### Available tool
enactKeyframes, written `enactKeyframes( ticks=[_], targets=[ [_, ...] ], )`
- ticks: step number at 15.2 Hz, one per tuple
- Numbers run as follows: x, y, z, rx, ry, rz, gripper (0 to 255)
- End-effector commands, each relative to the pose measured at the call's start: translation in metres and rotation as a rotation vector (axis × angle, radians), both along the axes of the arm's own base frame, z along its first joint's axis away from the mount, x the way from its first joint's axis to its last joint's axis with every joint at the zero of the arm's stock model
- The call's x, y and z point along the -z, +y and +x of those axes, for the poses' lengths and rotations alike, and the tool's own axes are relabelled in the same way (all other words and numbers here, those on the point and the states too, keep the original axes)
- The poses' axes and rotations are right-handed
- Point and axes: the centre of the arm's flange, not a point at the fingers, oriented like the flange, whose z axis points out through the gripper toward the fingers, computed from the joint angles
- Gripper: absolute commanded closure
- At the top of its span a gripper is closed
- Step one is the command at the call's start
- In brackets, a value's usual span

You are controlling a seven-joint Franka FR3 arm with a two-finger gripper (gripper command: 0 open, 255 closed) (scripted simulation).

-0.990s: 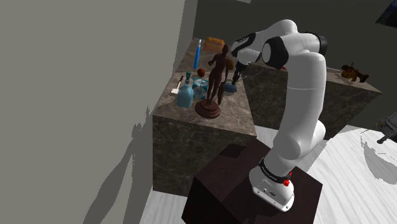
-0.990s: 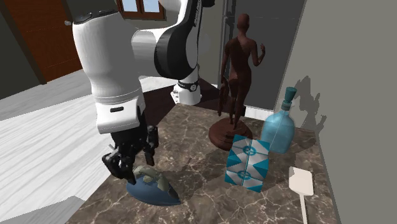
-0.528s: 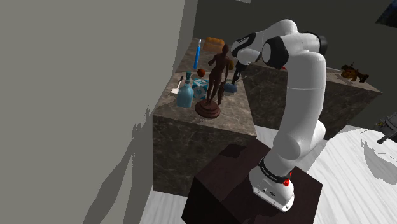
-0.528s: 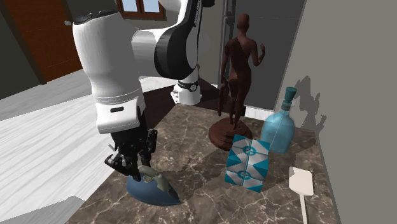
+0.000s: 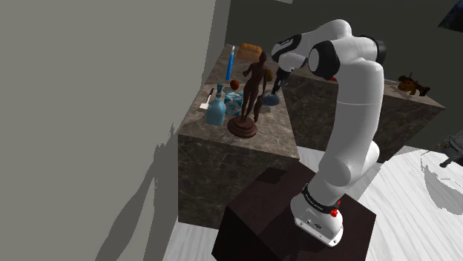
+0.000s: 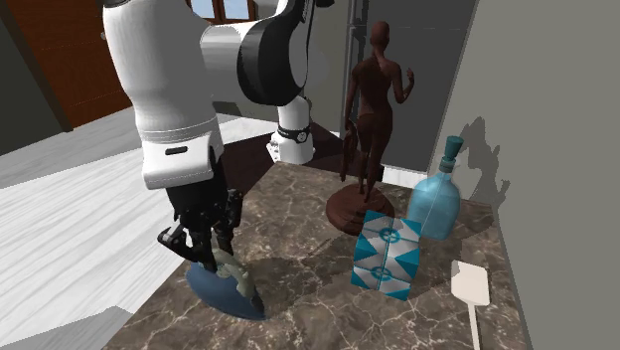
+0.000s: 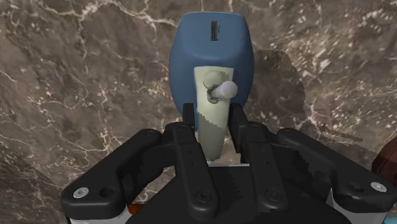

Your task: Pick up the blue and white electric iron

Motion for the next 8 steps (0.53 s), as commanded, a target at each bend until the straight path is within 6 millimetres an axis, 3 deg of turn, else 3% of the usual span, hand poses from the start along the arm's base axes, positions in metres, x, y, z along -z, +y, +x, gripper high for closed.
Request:
enactKeyframes(
  ticks=[1, 8],
  targets=[
    [-0.011, 0.0, 0.001, 0.0, 0.0, 0.0, 255],
    [-0.048, 0.0, 0.001, 0.0, 0.0, 0.0, 255]
  ],
)
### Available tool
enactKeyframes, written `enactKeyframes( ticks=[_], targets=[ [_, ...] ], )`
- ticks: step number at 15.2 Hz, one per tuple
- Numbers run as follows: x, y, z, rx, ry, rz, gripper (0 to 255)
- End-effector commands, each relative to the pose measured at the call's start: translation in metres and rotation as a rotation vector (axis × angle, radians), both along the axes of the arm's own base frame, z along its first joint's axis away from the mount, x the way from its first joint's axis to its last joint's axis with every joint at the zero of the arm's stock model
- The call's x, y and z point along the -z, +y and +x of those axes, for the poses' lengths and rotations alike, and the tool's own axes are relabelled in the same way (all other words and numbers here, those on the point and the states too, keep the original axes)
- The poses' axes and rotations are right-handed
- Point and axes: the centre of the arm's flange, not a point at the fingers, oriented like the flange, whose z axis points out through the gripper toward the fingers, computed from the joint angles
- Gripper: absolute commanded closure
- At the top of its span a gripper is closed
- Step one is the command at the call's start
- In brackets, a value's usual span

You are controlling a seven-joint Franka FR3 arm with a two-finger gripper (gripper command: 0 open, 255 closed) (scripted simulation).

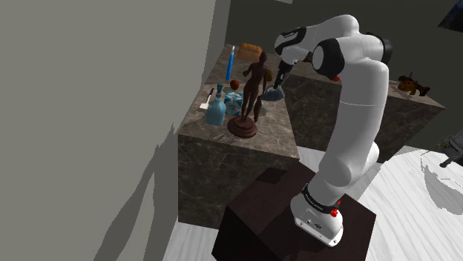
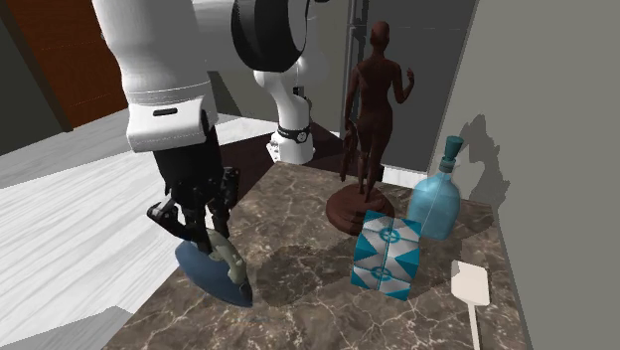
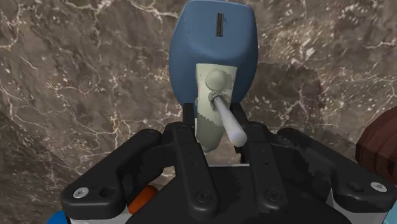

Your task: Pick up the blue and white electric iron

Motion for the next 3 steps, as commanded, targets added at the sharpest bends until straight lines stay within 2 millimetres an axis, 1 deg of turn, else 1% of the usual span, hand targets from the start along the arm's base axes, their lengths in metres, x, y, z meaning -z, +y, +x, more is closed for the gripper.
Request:
enactKeyframes(
  ticks=[1, 3],
  targets=[
    [-0.0117, -0.0008, 0.001, 0.0, 0.0, 0.0, 255],
    [-0.0125, -0.0008, 0.0009, 0.0, 0.0, 0.0, 255]
  ],
)
